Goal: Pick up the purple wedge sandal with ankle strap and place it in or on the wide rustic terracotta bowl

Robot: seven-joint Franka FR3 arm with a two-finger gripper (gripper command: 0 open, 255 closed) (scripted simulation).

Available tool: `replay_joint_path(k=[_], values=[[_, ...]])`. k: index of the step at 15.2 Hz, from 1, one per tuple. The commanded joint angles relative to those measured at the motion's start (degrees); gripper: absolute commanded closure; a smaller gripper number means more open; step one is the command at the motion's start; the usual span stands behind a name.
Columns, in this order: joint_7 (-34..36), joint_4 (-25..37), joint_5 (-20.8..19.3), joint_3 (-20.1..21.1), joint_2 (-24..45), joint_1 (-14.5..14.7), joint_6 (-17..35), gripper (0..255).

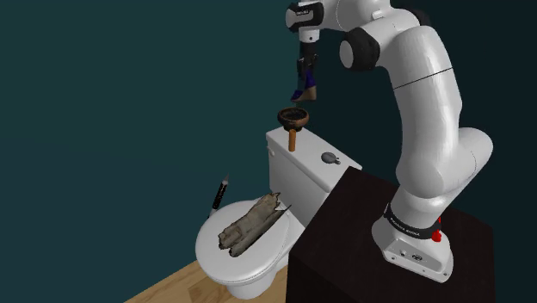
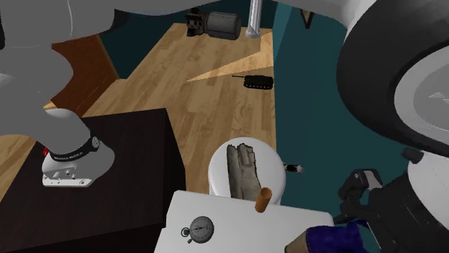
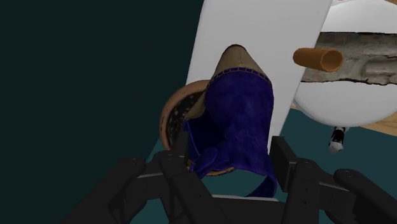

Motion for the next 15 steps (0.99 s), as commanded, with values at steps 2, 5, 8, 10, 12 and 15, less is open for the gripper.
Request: replay_joint_path(k=[2,5,8,10,12,15], values=[[0.12,18.13,1.82,1.23,10.0,-4.67,-7.88,255],[-0.18,13.64,1.67,1.09,8.85,-3.81,-4.66,255],[-0.41,10.1,1.62,1.01,8.22,-3.16,-1.86,255],[-0.54,8.1,1.62,0.99,7.99,-2.82,-0.14,255],[-0.66,6.33,1.65,1.0,7.89,-2.54,1.48,255],[-0.83,4.01,1.73,1.04,7.93,-2.2,3.76,255]])
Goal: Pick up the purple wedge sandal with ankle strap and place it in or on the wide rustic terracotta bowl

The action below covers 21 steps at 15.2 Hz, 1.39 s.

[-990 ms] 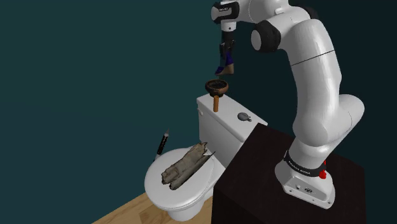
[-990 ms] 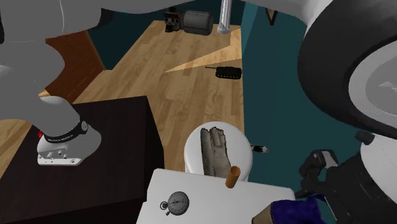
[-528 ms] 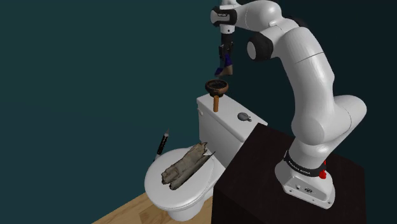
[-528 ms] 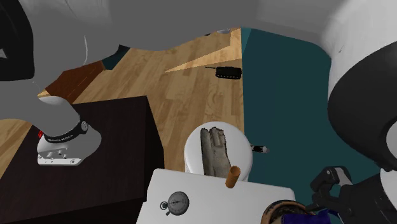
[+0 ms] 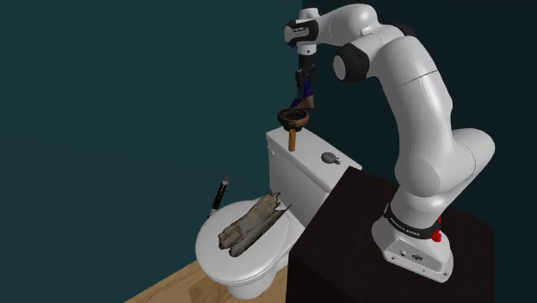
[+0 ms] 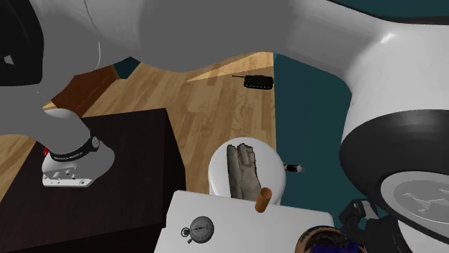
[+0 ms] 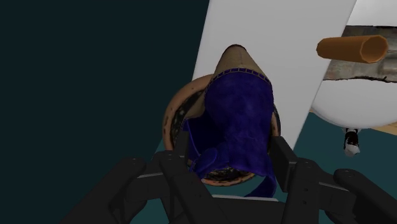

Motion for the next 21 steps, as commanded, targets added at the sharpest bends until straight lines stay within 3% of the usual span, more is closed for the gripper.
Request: replay_joint_path(k=[1,9,17,18,21], values=[[-0.12,-1.45,0.07,0.03,0.07,0.19,1.54,255],[-0.5,-5.8,0.5,0.31,1.15,0.68,6.84,255],[-0.51,-5.8,0.51,0.29,1.15,0.69,6.84,255],[-0.5,-5.72,0.53,0.3,1.26,0.67,6.87,0],[-0.43,-5.73,0.51,0.3,1.19,0.74,6.82,0]])
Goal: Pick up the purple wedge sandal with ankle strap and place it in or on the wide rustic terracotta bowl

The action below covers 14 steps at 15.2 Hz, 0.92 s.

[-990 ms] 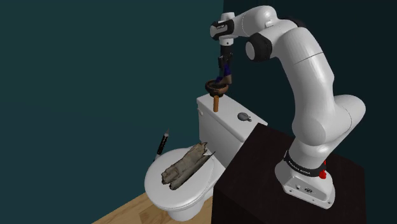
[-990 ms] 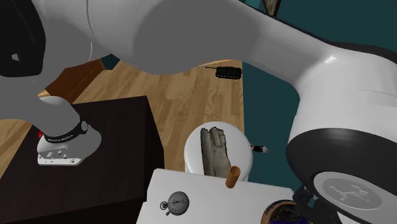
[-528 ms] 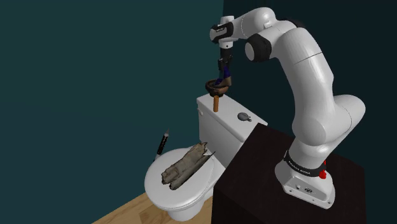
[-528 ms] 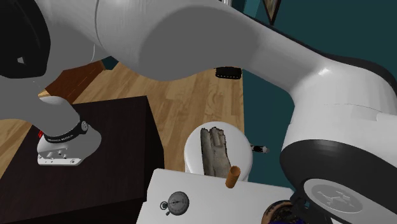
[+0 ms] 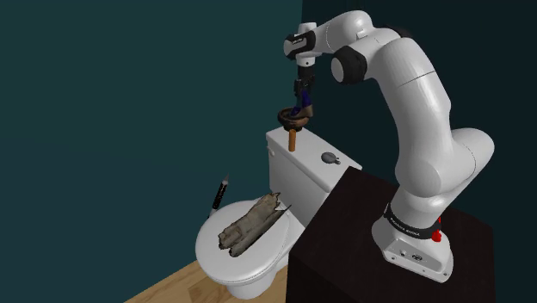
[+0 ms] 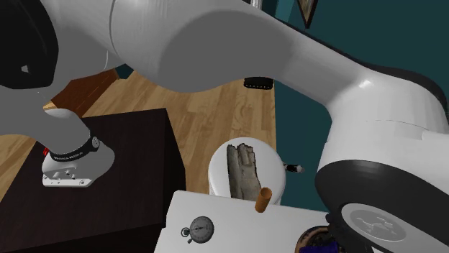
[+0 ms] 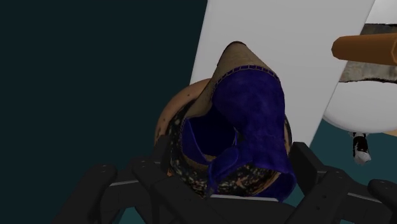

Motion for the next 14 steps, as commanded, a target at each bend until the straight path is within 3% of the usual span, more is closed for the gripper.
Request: replay_joint_path(k=[1,6,14], values=[[0.01,0.0,0.0,0.0,0.01,0.0,0.0,0],[0.55,6.28,-0.43,-0.24,-0.69,-0.81,-6.8,0],[0.55,6.28,-0.43,-0.24,-0.69,-0.81,-6.8,0]])
